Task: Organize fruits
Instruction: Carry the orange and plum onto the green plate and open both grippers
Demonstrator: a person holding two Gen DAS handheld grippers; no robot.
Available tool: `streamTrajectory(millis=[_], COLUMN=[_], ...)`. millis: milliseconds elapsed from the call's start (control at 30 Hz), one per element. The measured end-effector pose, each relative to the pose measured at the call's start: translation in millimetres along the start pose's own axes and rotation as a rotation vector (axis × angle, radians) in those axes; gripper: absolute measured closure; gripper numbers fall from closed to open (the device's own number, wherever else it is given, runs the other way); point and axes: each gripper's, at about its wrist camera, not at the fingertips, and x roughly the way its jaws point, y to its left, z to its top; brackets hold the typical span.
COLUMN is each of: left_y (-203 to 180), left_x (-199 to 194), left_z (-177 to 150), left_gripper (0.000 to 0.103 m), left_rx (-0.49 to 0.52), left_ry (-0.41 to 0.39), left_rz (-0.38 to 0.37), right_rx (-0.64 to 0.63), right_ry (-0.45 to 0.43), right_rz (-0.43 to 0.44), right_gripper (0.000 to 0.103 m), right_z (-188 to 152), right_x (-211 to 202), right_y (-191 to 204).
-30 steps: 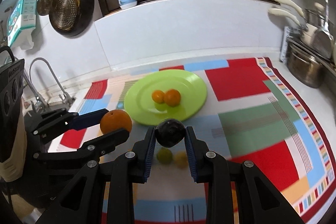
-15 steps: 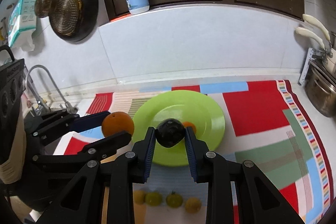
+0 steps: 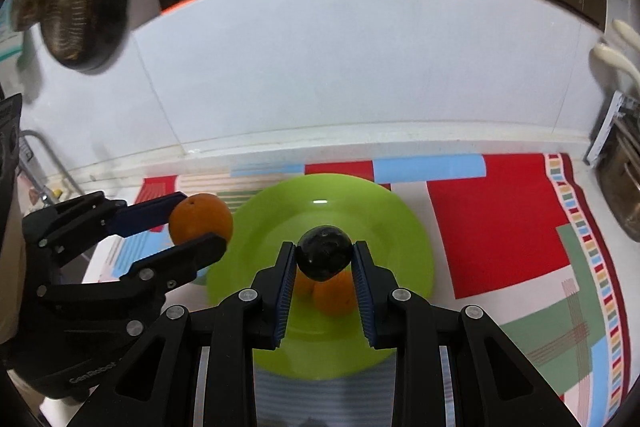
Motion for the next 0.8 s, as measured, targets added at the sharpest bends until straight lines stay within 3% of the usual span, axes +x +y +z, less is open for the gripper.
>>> streamTrajectory(millis=[467,700,800], left_y=[20.1,21.4,19.5], left_x=[66.1,70.1,59.9], left_z=[-1.1,-5.0,-5.1], left_gripper=[0.062,0.062,0.054], left_rx=[-0.055,-0.070,-0.065], left_ry=[0.140,0.171,0.153], left_rz=[-0.029,-0.035,-0.024], right_rx=[0.071,0.082,0.080], right_ry=[0.106,0.128,0.116], right_rz=[-0.021,-0.028,-0.041], right_gripper=[0.073,0.073,0.068], right_z=[8.7,6.0,4.9], right_x=[54.9,61.5,56.4], right_y=[-17.6,-19.2,-19.2])
